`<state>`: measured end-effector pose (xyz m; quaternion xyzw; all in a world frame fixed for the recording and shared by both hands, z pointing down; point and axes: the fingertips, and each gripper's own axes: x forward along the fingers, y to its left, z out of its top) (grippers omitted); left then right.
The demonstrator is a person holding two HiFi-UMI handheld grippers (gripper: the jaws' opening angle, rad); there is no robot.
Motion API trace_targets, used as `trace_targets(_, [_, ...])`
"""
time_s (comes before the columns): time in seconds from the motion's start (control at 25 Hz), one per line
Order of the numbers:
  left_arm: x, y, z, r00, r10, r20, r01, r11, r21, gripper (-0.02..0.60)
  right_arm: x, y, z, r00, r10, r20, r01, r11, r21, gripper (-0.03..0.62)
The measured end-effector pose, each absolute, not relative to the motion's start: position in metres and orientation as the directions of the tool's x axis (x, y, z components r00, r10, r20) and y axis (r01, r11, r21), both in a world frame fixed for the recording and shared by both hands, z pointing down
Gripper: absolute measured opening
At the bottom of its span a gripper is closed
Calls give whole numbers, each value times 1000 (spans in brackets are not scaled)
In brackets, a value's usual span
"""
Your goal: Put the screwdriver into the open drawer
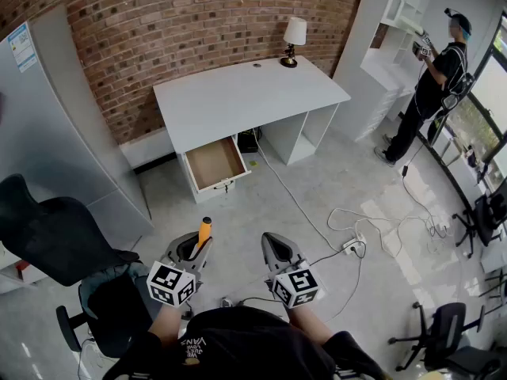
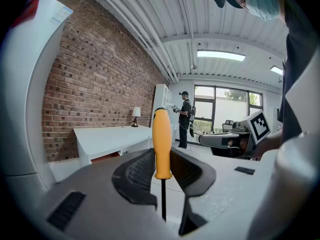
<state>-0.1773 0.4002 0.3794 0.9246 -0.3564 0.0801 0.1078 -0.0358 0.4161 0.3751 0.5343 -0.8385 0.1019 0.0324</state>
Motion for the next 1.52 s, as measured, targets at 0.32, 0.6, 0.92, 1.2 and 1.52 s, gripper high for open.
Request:
trace_targets(0.32, [-195, 373, 389, 758, -603, 248, -645, -747, 158, 92, -53, 384, 375, -386, -911, 146, -920, 368, -135, -6])
trace_targets(0.6, [-196, 341, 398, 755, -603, 256, -650, -739, 176, 92, -56, 352, 380, -390, -908, 155, -917, 368, -152, -6])
trace_targets(0.92, [-189, 282, 409, 731, -626, 271, -678, -711, 186, 92, -46, 287, 388, -416, -894, 165, -907, 394, -152, -6])
trace_targets(1.2, [-170, 213, 406, 695, -665, 272, -716, -675, 179, 92, -29, 217, 391, -470, -865, 177, -881, 446, -157, -6])
trace_targets(1.52, [-148, 141, 416, 660, -691, 296, -749, -639, 177, 92, -16, 136, 403, -533, -824, 193, -845, 507, -169, -6])
